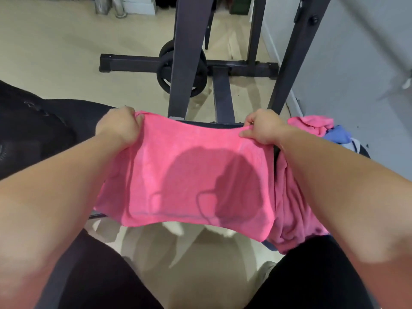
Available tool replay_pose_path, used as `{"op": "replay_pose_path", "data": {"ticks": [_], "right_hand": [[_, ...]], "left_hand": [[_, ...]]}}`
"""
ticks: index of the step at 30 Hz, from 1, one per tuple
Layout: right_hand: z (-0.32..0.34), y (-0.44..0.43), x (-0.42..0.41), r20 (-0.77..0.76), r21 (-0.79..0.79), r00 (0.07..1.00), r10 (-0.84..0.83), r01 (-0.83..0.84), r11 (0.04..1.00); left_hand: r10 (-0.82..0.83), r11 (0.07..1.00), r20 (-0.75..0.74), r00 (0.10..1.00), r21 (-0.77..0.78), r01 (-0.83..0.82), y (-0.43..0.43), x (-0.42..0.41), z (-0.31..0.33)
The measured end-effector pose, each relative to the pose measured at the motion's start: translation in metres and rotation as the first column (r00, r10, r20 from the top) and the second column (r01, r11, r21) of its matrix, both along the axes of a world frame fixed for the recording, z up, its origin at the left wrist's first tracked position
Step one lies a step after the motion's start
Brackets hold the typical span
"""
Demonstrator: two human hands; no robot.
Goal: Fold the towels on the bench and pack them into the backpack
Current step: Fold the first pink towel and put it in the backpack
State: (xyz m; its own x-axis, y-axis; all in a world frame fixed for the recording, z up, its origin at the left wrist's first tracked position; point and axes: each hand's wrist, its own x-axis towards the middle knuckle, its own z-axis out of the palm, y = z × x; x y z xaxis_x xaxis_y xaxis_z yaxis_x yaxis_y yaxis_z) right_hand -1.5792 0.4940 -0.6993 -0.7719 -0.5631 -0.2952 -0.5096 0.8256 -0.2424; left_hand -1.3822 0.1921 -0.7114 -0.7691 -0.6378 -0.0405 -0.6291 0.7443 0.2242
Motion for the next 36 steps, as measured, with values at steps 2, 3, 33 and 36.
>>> {"op": "replay_pose_path", "data": {"ticks": [2, 3, 33, 36], "right_hand": [[0.003, -0.008, -0.011, -0.084, -0.014, 0.996, -0.033, 0.032, 0.999], [0.005, -0.012, -0.014, -0.140, -0.025, 0.988, -0.062, 0.059, 0.998], [-0.057, -0.019, 0.110, -0.213, 0.005, 0.977, 0.020, -0.019, 1.000], [-0.048, -0.056, 0.141, -0.154, -0.038, 0.978, 0.143, -0.150, 0.988]], "left_hand": [[0.028, 0.999, -0.064, 0.998, -0.033, -0.030, -0.007, -0.009, 0.001], [0.038, 0.998, -0.091, 0.995, -0.049, -0.043, -0.009, -0.012, 0.001], [-0.143, 0.987, -0.243, 0.959, -0.102, 0.121, 0.080, 0.072, -0.015], [0.026, 0.991, -0.232, 0.972, -0.120, -0.055, 0.051, 0.097, -0.005]]}}
